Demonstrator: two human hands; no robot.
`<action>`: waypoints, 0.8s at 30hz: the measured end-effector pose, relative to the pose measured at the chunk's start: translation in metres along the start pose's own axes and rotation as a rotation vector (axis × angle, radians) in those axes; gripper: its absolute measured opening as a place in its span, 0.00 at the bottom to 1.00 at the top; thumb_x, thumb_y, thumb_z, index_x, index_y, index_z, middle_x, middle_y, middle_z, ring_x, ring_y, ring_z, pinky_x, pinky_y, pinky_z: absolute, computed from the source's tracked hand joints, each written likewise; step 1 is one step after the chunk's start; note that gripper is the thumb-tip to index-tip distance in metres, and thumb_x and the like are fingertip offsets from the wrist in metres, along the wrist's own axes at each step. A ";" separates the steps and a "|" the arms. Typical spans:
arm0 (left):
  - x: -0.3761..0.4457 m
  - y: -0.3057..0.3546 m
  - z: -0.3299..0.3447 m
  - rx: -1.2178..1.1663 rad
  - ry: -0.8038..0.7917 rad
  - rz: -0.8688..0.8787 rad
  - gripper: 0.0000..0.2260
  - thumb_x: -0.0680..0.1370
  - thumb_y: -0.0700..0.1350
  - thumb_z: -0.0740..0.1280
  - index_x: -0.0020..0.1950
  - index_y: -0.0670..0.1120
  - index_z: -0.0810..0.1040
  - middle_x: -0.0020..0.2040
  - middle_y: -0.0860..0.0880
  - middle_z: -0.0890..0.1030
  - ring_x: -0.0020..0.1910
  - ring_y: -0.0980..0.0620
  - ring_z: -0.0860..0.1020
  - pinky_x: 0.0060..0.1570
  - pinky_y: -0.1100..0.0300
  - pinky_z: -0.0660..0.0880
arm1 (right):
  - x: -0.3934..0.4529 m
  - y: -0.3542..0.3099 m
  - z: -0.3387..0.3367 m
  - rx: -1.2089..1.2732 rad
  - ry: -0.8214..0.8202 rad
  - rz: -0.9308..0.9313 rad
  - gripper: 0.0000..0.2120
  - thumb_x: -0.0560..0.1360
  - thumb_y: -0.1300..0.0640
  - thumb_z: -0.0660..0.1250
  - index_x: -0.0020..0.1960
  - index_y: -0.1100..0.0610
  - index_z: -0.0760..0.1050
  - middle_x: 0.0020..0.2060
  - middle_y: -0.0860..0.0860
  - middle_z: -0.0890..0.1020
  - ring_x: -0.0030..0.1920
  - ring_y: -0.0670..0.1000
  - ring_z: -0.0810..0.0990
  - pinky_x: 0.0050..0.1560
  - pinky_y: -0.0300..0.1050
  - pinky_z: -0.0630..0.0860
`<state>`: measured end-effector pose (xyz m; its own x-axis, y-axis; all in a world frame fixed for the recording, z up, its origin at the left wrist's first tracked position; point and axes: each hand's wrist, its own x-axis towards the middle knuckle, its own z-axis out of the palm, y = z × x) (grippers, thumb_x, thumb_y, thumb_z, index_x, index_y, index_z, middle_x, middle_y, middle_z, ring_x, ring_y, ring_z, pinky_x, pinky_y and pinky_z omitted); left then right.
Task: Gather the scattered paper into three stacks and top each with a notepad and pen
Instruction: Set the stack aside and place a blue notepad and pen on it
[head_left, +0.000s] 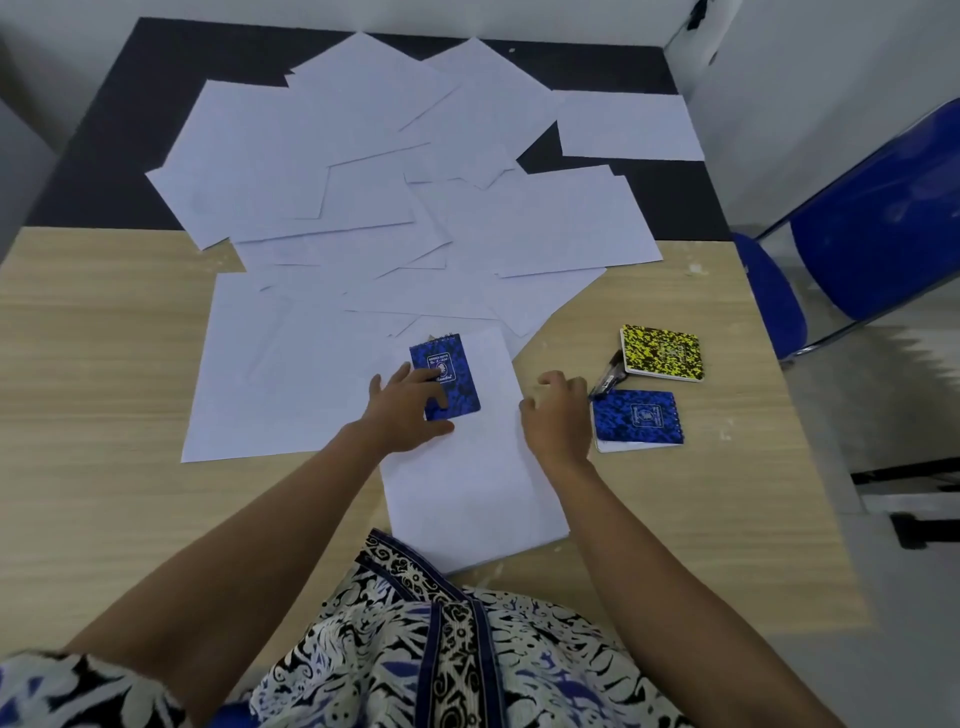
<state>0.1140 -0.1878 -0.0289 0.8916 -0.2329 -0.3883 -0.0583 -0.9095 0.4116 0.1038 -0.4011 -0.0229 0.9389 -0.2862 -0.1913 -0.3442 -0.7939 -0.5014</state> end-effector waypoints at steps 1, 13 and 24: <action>0.000 0.002 0.001 0.010 -0.001 -0.009 0.16 0.73 0.57 0.71 0.58 0.53 0.76 0.75 0.54 0.61 0.77 0.45 0.52 0.71 0.36 0.45 | 0.003 0.003 -0.003 0.012 0.047 0.035 0.15 0.75 0.55 0.65 0.61 0.54 0.72 0.59 0.54 0.69 0.54 0.56 0.75 0.42 0.46 0.72; 0.005 0.026 0.004 -0.009 0.058 -0.133 0.31 0.73 0.58 0.69 0.72 0.49 0.64 0.71 0.49 0.63 0.73 0.44 0.58 0.71 0.37 0.52 | 0.037 0.037 -0.029 0.049 0.130 0.267 0.10 0.79 0.62 0.57 0.58 0.57 0.74 0.60 0.57 0.69 0.51 0.59 0.74 0.42 0.48 0.69; 0.029 0.007 -0.020 -0.147 0.243 -0.394 0.35 0.75 0.57 0.68 0.76 0.46 0.57 0.74 0.46 0.60 0.70 0.39 0.61 0.64 0.44 0.64 | 0.030 0.020 -0.037 0.824 0.099 0.734 0.04 0.69 0.62 0.66 0.38 0.62 0.71 0.35 0.56 0.77 0.32 0.53 0.74 0.33 0.45 0.72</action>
<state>0.1486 -0.1946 -0.0212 0.9133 0.2221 -0.3413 0.3528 -0.8502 0.3907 0.1259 -0.4454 -0.0074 0.4882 -0.6121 -0.6221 -0.6831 0.1757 -0.7089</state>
